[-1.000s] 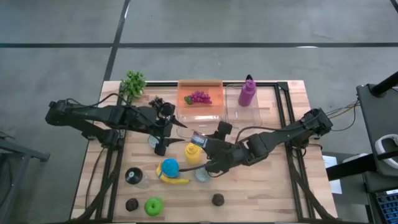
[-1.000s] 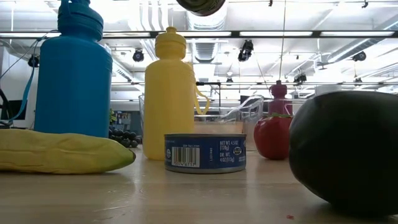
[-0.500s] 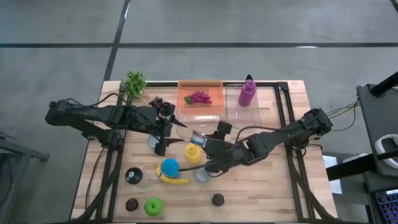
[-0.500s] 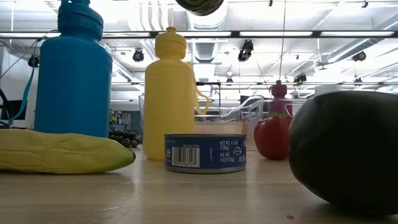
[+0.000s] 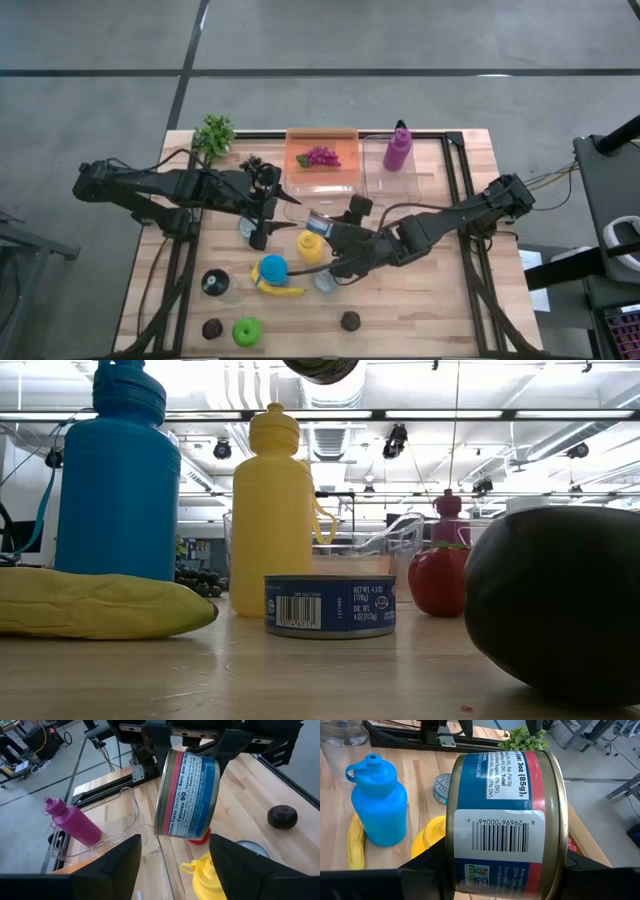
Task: Pick & Place Food Item
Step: Put the blue and pink can into the left transparent bin
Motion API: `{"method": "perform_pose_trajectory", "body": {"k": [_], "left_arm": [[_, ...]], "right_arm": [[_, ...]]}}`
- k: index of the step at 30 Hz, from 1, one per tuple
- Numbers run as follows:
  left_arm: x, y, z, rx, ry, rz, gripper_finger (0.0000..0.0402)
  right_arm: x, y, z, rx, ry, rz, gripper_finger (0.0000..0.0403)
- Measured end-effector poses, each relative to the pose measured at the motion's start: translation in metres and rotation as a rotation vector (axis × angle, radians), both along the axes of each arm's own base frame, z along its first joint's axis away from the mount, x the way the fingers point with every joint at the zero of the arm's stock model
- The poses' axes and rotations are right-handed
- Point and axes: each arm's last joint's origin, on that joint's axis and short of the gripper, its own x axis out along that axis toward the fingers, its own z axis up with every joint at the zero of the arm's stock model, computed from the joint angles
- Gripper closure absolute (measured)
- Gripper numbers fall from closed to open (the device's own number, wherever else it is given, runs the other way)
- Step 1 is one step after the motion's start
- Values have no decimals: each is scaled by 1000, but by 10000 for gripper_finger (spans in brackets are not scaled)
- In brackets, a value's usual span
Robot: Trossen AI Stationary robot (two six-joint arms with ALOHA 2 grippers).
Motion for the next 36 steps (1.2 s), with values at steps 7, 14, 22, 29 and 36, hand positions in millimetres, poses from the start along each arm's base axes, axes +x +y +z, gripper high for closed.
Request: {"method": "perform_pose_trajectory", "body": {"k": [7,14,22,29,36], "left_arm": [[0,0,0,-20,1,11,126],[0,0,0,-20,-1,10,65],[0,0,0,-18,-2,9,5],[0,0,0,-27,-2,14,14],[0,0,0,-24,-2,13,7]], "right_arm": [[1,0,1,0,-7,3,223],[1,0,1,-2,-8,5,223],[1,0,1,-2,-8,4,223],[1,0,1,-2,-9,5,223],[1,0,1,-1,-11,5,223]]}}
